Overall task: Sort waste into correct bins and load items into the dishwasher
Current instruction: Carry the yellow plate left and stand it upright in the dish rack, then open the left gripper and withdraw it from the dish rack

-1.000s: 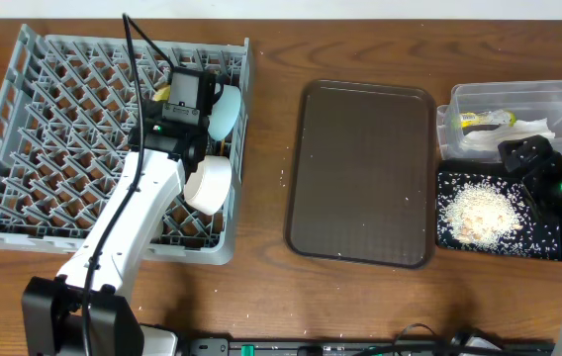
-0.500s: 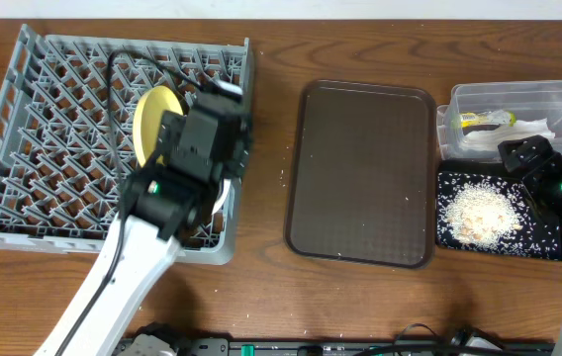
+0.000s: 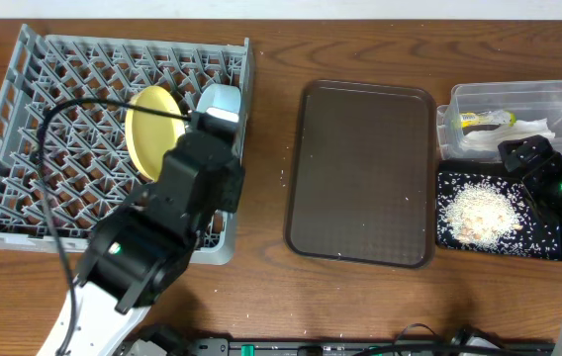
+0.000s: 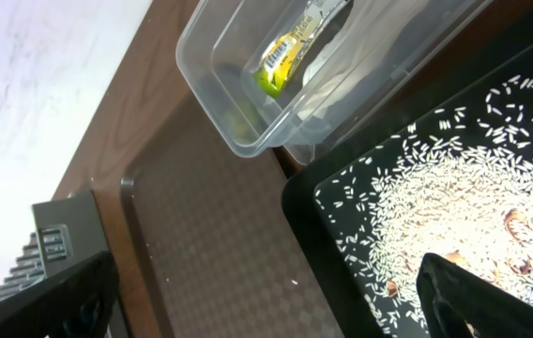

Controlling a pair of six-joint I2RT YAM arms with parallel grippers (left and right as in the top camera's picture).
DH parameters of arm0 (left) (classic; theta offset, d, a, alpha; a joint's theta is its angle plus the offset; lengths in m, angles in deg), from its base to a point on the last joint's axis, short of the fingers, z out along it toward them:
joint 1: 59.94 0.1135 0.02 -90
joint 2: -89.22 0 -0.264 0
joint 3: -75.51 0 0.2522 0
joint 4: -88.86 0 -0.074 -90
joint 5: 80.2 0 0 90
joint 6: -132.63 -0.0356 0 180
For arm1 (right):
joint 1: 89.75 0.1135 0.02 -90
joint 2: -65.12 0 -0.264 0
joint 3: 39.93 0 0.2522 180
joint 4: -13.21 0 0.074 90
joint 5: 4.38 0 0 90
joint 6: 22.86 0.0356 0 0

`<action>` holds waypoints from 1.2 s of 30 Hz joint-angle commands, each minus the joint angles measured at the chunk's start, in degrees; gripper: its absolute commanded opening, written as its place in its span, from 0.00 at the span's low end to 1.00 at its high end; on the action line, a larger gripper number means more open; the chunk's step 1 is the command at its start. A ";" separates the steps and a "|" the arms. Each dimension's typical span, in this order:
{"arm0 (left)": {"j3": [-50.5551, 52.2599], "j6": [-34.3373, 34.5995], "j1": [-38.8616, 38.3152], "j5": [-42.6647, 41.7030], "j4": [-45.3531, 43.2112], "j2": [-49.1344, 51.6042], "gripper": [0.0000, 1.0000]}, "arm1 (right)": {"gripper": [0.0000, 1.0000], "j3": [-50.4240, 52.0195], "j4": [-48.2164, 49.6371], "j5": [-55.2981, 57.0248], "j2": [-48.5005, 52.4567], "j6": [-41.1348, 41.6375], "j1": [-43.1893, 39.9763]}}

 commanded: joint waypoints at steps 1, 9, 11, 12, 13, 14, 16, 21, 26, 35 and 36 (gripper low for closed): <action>-0.87 0.52 0.00 0.79 2.14 -3.06 0.66 | 0.99 -0.11 -0.07 0.15 -0.35 0.76 -0.24; -0.59 -7.32 0.00 0.79 3.37 -6.91 0.94 | 0.99 -0.11 -0.07 0.15 -0.35 0.76 -0.24; 0.61 -10.69 0.35 0.74 1.86 -8.59 0.94 | 0.99 -0.11 -0.07 0.15 -0.35 0.76 -0.24; 1.70 -11.96 1.09 0.74 0.17 -9.64 0.94 | 0.99 -0.11 -0.07 0.15 -0.35 0.76 -0.24; 3.26 -12.63 2.49 0.74 -2.12 -10.91 0.95 | 0.99 -0.11 -0.07 0.15 -0.35 0.76 -0.24; 4.87 -12.59 4.07 0.72 -4.48 -12.09 0.95 | 0.99 -0.11 -0.07 0.15 -0.35 0.76 -0.24; 9.11 -12.59 7.78 -0.59 -10.32 -14.82 0.95 | 0.99 -0.11 -0.07 0.15 -0.35 0.76 -0.24; 23.08 -12.57 14.86 -6.10 -24.85 -23.41 0.95 | 0.99 -0.11 -0.07 0.15 -0.35 0.76 -0.24; 38.18 -12.55 17.77 -9.60 -35.30 -34.49 0.95 | 0.99 -0.11 -0.07 0.15 -0.35 0.76 -0.24; 52.59 -11.47 23.56 -14.97 -37.64 -51.41 0.96 | 0.99 -0.11 -0.07 0.15 -0.35 0.76 -0.24; 53.64 -11.47 23.96 -14.97 -37.64 -52.72 0.96 | 0.99 -0.11 -0.07 0.15 -0.35 0.76 -0.24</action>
